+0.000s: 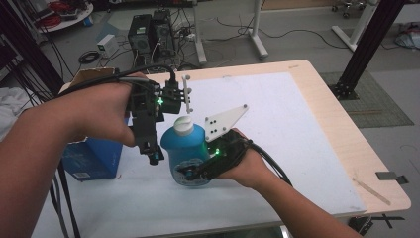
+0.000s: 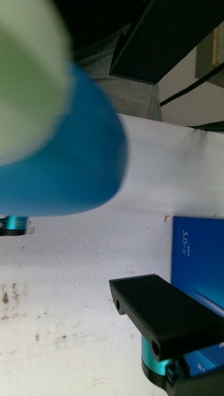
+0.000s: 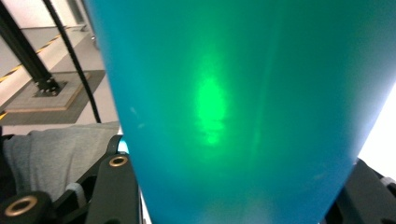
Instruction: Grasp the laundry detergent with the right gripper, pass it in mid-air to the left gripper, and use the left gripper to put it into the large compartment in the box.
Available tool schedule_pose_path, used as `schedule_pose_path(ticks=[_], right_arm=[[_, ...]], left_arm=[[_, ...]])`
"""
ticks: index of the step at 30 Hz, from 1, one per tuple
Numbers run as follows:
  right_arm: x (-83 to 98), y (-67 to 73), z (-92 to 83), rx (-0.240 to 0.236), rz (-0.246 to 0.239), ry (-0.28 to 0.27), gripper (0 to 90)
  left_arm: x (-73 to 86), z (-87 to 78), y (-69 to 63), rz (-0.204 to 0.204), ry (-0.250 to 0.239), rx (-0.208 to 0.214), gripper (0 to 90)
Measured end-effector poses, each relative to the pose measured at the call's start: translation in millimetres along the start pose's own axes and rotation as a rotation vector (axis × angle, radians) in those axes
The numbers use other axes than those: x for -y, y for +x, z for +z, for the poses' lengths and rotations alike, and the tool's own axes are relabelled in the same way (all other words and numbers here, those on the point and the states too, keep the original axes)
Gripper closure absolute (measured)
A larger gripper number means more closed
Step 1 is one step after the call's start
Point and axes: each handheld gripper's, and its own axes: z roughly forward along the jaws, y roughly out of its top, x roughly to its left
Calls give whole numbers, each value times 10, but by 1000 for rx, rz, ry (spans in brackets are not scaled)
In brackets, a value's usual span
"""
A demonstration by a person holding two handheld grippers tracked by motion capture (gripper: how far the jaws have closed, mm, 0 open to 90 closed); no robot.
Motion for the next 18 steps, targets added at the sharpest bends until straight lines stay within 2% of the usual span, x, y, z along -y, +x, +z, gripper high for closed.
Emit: schedule_pose_path(ticks=[10,18], right_arm=[[-182,9,258,-66,-40,-9,460],[-215,11,333,-81,-34,-8,461]], left_arm=[[-27,56,-51,11,5,14,16],[12,46,-71,6,7,9,17]])
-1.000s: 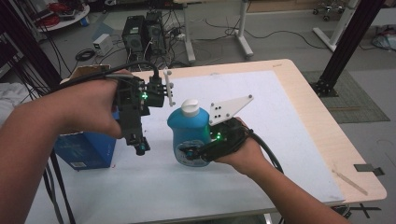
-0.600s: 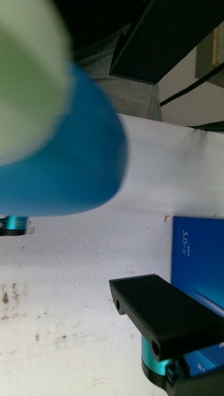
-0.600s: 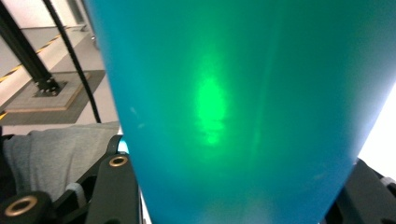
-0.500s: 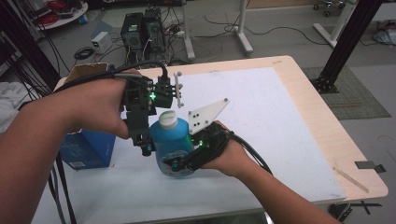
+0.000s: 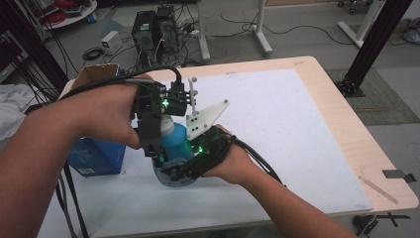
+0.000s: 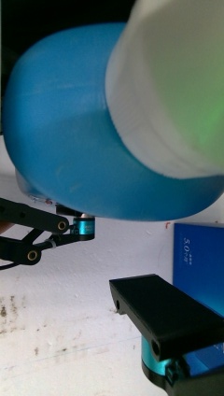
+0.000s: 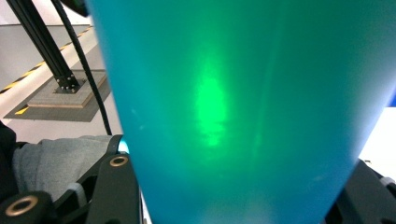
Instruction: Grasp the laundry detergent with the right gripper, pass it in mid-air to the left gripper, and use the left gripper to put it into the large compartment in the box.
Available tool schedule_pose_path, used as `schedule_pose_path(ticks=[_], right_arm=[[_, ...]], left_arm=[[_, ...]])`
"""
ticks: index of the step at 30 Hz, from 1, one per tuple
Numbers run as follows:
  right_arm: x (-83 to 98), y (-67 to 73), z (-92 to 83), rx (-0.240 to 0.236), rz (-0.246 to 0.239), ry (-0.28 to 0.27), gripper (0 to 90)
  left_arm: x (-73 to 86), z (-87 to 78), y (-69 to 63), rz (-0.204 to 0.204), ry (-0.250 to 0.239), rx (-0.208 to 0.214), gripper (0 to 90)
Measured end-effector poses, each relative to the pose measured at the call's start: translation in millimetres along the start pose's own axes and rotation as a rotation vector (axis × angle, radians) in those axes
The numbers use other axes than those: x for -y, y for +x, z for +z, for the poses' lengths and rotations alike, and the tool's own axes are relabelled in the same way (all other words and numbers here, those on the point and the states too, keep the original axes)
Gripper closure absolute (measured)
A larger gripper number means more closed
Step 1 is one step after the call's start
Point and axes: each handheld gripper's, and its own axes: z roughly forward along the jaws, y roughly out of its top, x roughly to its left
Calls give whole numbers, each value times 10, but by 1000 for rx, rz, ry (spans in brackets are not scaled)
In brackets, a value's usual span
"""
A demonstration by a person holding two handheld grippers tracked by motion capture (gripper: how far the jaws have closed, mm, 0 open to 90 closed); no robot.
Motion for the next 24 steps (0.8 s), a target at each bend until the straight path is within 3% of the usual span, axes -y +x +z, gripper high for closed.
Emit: schedule_pose_path(ticks=[18,20,24], right_arm=[[19,-23,24,4,9,8,464],[19,-21,24,4,15,10,464],[19,-21,26,3,16,6,464]], left_arm=[[-27,8,-17,15,2,-21,22],[-24,-5,-18,16,3,-6,100],[-20,-10,-23,21,4,-19,103]])
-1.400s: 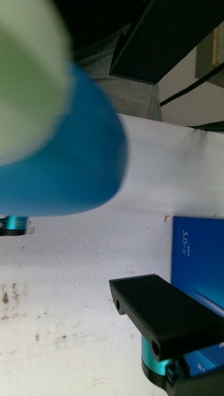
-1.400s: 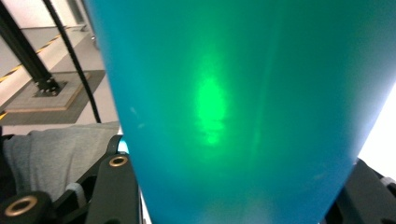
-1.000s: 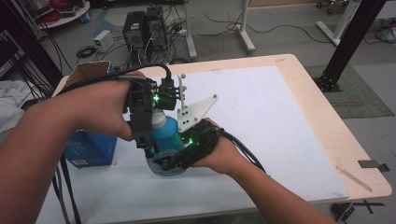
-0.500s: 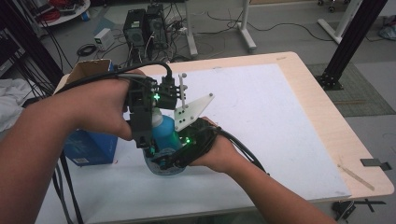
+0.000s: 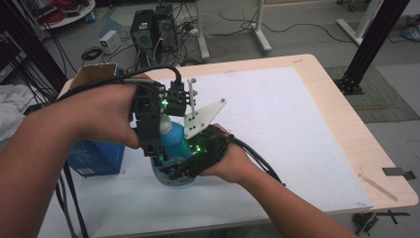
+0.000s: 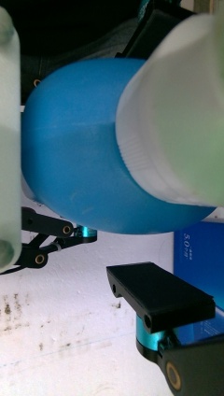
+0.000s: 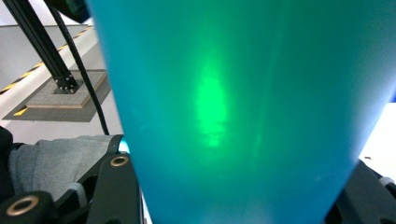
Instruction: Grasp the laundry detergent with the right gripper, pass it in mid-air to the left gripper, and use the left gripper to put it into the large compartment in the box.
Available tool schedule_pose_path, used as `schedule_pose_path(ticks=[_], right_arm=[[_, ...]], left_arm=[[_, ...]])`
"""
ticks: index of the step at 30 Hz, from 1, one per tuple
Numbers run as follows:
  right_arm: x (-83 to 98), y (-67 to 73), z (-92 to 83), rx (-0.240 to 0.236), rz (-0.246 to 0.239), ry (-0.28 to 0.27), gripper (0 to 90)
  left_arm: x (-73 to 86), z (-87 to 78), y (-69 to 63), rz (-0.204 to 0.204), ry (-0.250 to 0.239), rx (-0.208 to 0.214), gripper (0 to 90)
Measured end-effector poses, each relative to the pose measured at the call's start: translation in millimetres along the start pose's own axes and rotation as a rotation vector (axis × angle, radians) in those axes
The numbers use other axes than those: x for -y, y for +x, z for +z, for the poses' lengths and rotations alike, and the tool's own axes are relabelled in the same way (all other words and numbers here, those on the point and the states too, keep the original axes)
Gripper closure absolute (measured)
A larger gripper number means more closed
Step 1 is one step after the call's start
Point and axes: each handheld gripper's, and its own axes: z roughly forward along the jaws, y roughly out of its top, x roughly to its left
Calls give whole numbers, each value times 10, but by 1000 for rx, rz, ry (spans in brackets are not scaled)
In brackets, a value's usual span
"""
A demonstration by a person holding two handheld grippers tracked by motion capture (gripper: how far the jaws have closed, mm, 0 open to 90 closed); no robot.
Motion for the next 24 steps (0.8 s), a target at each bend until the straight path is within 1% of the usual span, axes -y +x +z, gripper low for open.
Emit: schedule_pose_path(ticks=[2,8,10,11,15,16,21,24], right_arm=[[0,-2,2,0,-1,-2,464],[2,-5,4,4,0,0,465],[1,-6,6,5,1,-3,465],[1,-6,6,5,4,-7,465],[0,-10,9,3,6,-14,465],[2,-13,11,8,0,-14,466],[5,-19,14,10,4,-15,466],[2,-24,11,10,-1,-22,466]], left_arm=[[2,1,-6,-4,-1,-3,103],[-2,0,-15,4,6,-16,106],[-2,1,-21,1,5,-13,140],[-3,1,-15,7,11,-13,140],[-5,3,-17,4,8,-16,141],[-5,-1,-17,3,10,-16,151],[-14,6,-16,7,13,-16,178],[-20,9,-20,6,11,-21,179]])
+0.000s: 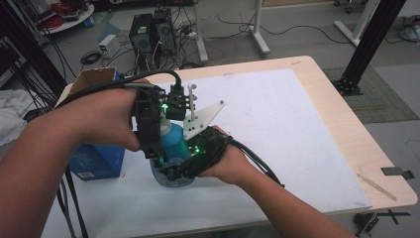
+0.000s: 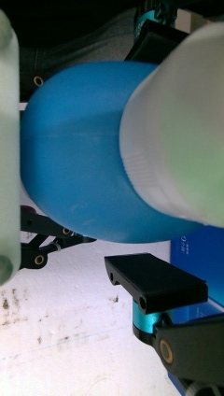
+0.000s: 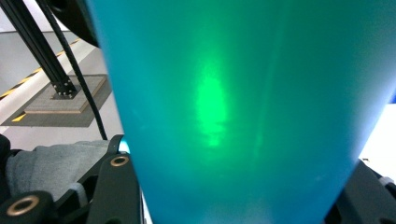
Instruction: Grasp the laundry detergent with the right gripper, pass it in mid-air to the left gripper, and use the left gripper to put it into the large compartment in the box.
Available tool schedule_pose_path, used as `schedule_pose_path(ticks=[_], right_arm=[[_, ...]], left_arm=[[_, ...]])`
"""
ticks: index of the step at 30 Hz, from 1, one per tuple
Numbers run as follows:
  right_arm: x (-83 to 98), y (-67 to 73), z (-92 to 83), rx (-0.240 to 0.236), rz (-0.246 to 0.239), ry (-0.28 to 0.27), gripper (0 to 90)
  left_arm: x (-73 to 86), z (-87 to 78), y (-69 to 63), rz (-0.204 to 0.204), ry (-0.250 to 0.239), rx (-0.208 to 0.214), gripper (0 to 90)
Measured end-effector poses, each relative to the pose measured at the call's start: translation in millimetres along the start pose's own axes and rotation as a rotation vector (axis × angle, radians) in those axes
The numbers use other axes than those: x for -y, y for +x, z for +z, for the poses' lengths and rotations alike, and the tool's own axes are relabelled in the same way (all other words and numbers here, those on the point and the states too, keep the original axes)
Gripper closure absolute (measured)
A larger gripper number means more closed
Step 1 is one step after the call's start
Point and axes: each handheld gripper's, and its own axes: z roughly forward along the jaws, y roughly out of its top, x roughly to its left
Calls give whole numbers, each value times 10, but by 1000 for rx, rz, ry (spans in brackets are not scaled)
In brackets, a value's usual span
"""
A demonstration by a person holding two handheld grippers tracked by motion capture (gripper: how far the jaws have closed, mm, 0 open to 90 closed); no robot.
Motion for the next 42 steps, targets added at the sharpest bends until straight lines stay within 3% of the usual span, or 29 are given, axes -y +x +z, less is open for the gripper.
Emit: schedule_pose_path(ticks=[9,42], right_arm=[[3,10,1,-1,17,8,466],[12,-14,19,-9,9,-4,467]], left_arm=[[-15,3,-8,3,0,4,225],[-7,-9,-6,-12,4,15,373]])
